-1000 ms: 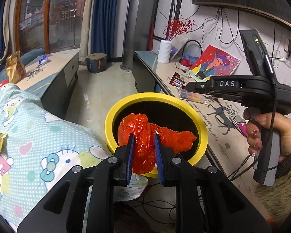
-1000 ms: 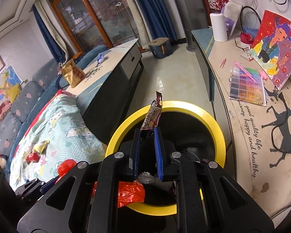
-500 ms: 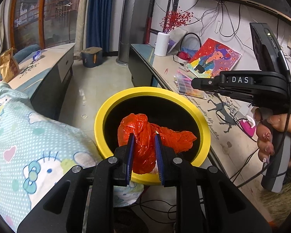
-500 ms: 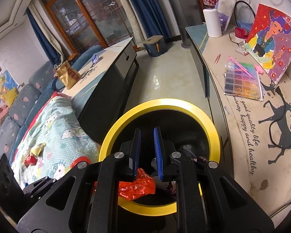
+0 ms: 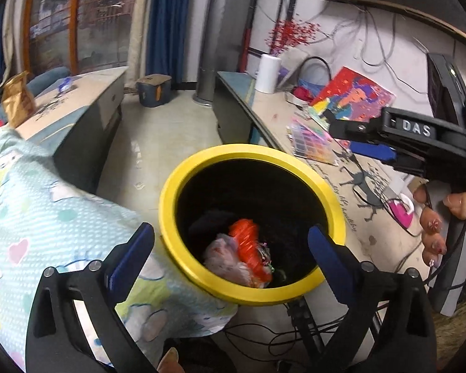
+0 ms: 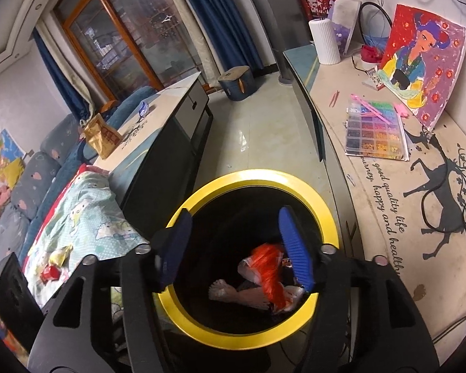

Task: Collect trash
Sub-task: 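Move both open grippers back over the bedspread trash, then grasp the blue glove with the left gripper while the right grasps the yellow snack bag, then carry the blue glove and yellow snack bag in both grippers over the yellow bin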

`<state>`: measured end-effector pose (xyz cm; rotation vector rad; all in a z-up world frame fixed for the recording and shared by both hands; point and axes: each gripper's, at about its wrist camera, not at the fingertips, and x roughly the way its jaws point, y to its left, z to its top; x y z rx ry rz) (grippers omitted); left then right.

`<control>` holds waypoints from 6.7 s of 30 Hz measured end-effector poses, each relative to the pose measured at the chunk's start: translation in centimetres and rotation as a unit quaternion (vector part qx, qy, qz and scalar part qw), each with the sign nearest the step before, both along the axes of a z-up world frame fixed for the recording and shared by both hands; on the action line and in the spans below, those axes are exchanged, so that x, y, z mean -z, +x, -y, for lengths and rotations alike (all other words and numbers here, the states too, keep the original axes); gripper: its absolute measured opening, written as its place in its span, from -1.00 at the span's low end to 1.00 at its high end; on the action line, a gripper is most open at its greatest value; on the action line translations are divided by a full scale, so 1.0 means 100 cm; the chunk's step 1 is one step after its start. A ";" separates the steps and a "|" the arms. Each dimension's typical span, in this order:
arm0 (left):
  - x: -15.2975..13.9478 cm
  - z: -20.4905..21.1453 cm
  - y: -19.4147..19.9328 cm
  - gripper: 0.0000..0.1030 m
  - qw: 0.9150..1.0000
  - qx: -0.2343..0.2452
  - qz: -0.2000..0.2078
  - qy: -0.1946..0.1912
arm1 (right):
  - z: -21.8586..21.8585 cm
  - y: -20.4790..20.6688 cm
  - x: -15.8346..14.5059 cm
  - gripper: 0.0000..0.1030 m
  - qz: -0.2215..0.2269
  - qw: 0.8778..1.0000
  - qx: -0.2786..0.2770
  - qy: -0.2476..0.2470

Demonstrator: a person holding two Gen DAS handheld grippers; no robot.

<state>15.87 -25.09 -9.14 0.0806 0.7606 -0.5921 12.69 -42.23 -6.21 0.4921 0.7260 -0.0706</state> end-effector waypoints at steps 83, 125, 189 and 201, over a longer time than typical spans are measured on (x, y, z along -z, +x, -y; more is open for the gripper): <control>-0.031 -0.314 -0.090 0.86 0.941 -0.333 -0.003 -0.050 | -0.356 0.045 -0.017 -0.21 0.044 0.902 -0.408 -0.136; -0.009 -0.280 -0.076 -0.64 0.958 -0.279 -0.038 -0.046 | -0.307 0.040 0.022 -0.90 0.011 0.930 -0.347 -0.119; -0.052 -0.080 -0.034 -0.64 0.996 -0.068 0.030 -0.042 | -0.060 -0.003 0.004 -0.90 0.009 0.990 -0.097 -0.107; -0.042 -0.047 -0.035 -0.64 0.999 -0.029 0.033 -0.027 | -0.029 -0.005 0.011 -0.90 -0.005 0.994 -0.054 -0.096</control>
